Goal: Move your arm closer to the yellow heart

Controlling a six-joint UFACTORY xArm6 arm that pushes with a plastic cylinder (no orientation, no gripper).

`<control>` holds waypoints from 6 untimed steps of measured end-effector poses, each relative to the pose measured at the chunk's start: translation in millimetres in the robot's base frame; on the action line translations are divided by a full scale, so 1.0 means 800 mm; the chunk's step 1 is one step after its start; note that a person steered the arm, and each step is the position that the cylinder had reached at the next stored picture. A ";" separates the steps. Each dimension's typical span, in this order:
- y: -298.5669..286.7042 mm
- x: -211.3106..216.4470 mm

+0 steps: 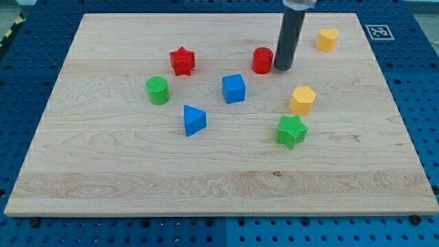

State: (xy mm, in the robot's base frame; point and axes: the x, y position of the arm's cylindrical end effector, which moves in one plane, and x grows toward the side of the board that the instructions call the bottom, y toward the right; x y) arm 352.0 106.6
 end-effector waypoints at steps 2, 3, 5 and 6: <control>-0.025 0.001; -0.025 -0.014; -0.018 -0.133; 0.038 -0.140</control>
State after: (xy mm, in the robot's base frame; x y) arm 240.3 137.1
